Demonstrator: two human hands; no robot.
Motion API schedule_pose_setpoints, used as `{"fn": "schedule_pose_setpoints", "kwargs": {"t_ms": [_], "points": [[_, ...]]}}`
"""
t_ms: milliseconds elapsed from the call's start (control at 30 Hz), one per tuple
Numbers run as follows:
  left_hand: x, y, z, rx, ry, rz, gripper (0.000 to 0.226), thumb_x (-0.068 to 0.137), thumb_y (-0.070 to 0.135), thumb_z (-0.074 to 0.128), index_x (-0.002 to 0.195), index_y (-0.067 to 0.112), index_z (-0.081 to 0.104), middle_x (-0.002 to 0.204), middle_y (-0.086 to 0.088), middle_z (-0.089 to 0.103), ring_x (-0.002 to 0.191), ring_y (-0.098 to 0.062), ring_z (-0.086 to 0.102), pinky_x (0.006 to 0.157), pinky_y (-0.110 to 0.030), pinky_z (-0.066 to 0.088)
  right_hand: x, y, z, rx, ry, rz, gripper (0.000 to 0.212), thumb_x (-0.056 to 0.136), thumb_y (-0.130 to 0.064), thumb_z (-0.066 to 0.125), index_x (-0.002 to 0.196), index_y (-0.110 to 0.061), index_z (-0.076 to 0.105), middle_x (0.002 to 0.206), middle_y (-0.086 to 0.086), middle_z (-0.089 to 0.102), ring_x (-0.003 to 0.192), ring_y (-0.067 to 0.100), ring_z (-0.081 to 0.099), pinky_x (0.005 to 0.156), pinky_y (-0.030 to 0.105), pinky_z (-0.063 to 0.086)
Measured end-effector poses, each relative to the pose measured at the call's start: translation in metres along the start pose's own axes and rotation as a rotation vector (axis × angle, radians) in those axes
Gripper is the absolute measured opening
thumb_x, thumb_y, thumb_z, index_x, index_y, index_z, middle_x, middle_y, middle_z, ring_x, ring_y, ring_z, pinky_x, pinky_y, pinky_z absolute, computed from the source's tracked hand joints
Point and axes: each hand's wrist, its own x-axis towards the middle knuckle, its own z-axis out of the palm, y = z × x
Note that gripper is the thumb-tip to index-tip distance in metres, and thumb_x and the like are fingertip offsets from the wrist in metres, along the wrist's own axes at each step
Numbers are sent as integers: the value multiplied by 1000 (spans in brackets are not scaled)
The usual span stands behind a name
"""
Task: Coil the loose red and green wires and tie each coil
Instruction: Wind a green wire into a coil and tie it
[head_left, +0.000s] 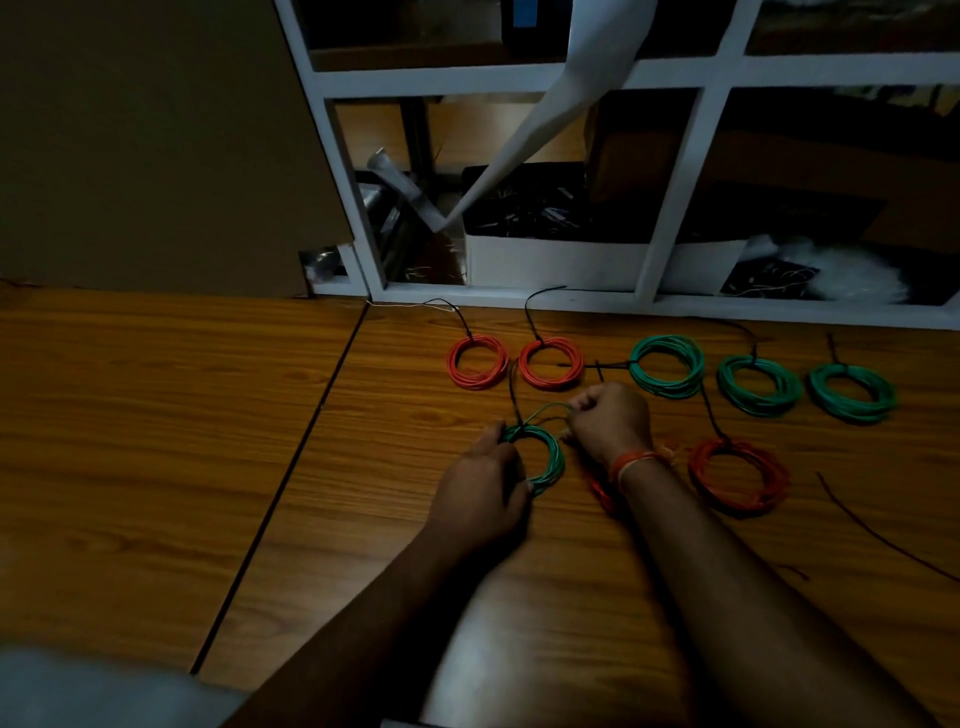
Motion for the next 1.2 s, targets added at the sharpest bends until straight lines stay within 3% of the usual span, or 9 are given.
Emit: {"fn": "schedule_pose_setpoints", "kwargs": {"t_ms": [267, 433, 533, 633, 700, 767, 900, 1033, 1200], "points": [[-3, 0, 7, 74, 42, -29, 34, 88, 47, 73, 103, 21, 58, 168, -3, 21, 125, -22, 59, 94, -33, 51, -9, -1, 4, -30, -101, 2, 12, 87, -11, 69, 76, -13, 73, 83, 3, 72, 83, 18, 69, 82, 41, 62], [-5, 0, 8, 62, 84, -60, 37, 89, 49, 72, 106, 21, 55, 169, 0, 19, 118, -19, 61, 84, -26, 47, -13, -9, 4, -279, -155, -137, 21, 92, -18, 66, 75, -8, 74, 79, 7, 72, 78, 21, 70, 77, 43, 62], [-4, -1, 8, 89, 77, -58, 42, 90, 51, 70, 111, 18, 54, 169, -3, 18, 123, -21, 60, 85, -30, 50, -21, -14, 2, -465, -231, -195, 14, 95, -20, 64, 93, -15, 77, 95, 3, 72, 87, 17, 67, 77, 34, 60], [-3, 0, 7, 122, 72, -54, 57, 91, 55, 66, 129, 17, 46, 168, -5, 22, 126, -23, 57, 88, -32, 50, -24, -13, 0, -538, -270, -208, 15, 95, -20, 63, 98, -16, 77, 94, 2, 71, 86, 16, 66, 69, 29, 55], [-4, -1, 5, 106, 60, -41, 84, 91, 62, 63, 150, 13, 28, 161, -9, 36, 129, -25, 55, 93, -33, 49, -27, -11, -2, -537, -264, -218, 16, 96, -21, 62, 102, -16, 75, 98, 3, 71, 90, 17, 66, 73, 30, 57], [-6, 3, 1, 71, 68, -40, 96, 92, 66, 57, 157, 10, 16, 153, -11, 46, 129, -26, 56, 95, -33, 48, -32, -9, -3, -535, -211, -250, 18, 98, -21, 59, 110, -16, 72, 108, 4, 70, 100, 20, 66, 84, 33, 58], [-4, 5, 0, 47, 86, -57, 88, 95, 58, 59, 157, 10, 18, 146, -13, 52, 125, -28, 58, 93, -34, 48, -47, 0, 1, -524, -109, -323, 22, 98, -23, 59, 116, -15, 68, 114, 7, 68, 104, 23, 65, 85, 36, 58], [-3, -3, 0, -14, 68, -11, 85, 92, 42, 69, 155, 10, 22, 136, -12, 60, 116, -28, 62, 84, -23, 41, -62, 4, 12, -583, -85, -343, 34, 99, -23, 59, 131, -13, 62, 126, 10, 61, 114, 25, 59, 89, 31, 49], [0, -6, -2, -51, -8, 11, 108, 83, 49, 77, 160, 10, 11, 151, -13, 49, 128, -28, 56, 99, -31, 47, -62, 5, 12, -379, -80, -243, 55, 89, -24, 72, 141, -18, 53, 130, 6, 62, 122, 26, 57, 100, 39, 52]]}}
